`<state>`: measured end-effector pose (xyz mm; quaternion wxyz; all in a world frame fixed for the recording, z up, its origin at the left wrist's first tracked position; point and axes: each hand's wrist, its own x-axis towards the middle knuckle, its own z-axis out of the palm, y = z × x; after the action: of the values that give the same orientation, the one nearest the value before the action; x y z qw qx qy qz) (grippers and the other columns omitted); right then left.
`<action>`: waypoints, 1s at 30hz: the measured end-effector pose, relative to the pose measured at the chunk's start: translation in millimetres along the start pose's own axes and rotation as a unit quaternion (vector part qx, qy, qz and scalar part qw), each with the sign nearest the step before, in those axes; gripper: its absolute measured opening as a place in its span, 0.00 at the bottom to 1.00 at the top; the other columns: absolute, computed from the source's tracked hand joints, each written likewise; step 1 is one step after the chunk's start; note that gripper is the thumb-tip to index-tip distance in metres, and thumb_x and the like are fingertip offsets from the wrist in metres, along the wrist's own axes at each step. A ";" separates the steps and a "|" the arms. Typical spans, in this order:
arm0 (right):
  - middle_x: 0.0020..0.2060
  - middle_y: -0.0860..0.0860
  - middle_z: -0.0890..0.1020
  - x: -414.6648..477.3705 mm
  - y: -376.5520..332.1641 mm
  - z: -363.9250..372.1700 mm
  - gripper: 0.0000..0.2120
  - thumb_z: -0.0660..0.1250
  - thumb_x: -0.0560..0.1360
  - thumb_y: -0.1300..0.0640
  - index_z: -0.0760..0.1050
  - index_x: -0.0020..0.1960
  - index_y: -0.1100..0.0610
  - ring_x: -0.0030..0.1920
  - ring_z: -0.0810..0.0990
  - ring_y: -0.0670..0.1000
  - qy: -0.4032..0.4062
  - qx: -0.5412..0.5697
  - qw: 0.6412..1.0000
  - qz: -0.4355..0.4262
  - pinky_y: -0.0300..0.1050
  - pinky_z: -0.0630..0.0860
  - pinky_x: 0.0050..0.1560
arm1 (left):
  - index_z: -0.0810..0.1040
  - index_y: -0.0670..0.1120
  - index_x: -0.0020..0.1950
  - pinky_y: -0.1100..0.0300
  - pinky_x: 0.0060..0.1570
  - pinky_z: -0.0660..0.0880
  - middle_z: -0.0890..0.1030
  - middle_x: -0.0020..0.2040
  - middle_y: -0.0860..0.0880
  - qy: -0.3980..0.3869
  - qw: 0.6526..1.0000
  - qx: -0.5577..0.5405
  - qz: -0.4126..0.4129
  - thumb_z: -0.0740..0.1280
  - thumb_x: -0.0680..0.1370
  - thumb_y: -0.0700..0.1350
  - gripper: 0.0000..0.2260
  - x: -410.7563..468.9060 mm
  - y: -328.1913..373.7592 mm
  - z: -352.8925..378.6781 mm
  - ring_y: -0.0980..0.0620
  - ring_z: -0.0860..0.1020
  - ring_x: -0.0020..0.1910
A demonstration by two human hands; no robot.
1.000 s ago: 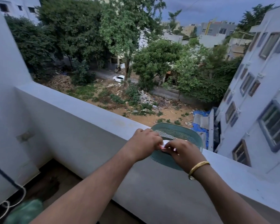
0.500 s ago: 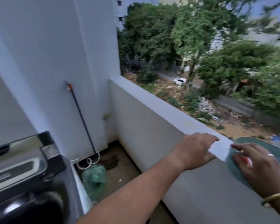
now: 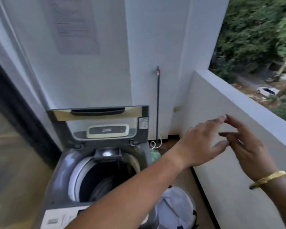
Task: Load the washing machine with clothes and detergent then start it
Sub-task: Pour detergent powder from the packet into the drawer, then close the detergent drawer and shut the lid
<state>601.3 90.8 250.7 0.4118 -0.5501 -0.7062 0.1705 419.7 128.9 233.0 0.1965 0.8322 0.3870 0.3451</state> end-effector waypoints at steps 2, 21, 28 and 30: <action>0.70 0.47 0.80 9.7 -17.6 49.1 0.27 0.61 0.84 0.68 0.69 0.79 0.48 0.59 0.86 0.44 -0.029 0.007 1.000 -0.008 0.37 0.80 0.59 | 0.64 0.42 0.89 0.39 0.84 0.69 0.72 0.86 0.40 0.013 0.999 0.002 -0.042 0.70 0.89 0.48 0.31 -30.9 -29.5 -32.1 0.39 0.72 0.84; 0.73 0.49 0.78 19.7 -85.5 428.7 0.24 0.65 0.84 0.62 0.70 0.79 0.51 0.73 0.75 0.46 -0.296 0.033 0.951 0.087 0.50 0.71 0.78 | 0.60 0.55 0.92 0.52 0.88 0.66 0.67 0.90 0.55 -0.010 0.939 -0.065 -0.338 0.67 0.90 0.54 0.31 -265.7 -295.1 -145.4 0.55 0.67 0.88; 0.68 0.51 0.81 25.4 -47.6 478.3 0.23 0.70 0.82 0.58 0.72 0.77 0.51 0.66 0.81 0.52 -0.283 0.058 0.939 0.186 0.58 0.79 0.70 | 0.75 0.49 0.82 0.47 0.81 0.74 0.80 0.78 0.48 0.084 0.890 -0.112 -0.433 0.72 0.88 0.47 0.22 -281.9 -354.7 -123.5 0.49 0.78 0.77; 0.66 0.52 0.80 22.7 -29.0 491.8 0.21 0.70 0.82 0.56 0.73 0.74 0.50 0.64 0.82 0.51 -0.253 0.081 0.934 0.240 0.61 0.82 0.66 | 0.79 0.44 0.74 0.43 0.74 0.79 0.83 0.69 0.44 0.155 0.854 -0.125 -0.480 0.74 0.86 0.42 0.17 -288.2 -373.4 -112.3 0.47 0.83 0.67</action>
<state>203.3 206.3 -16.7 0.2092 -0.6069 -0.6177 0.4544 15.0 143.7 -33.6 0.3780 0.4469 0.7174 0.3778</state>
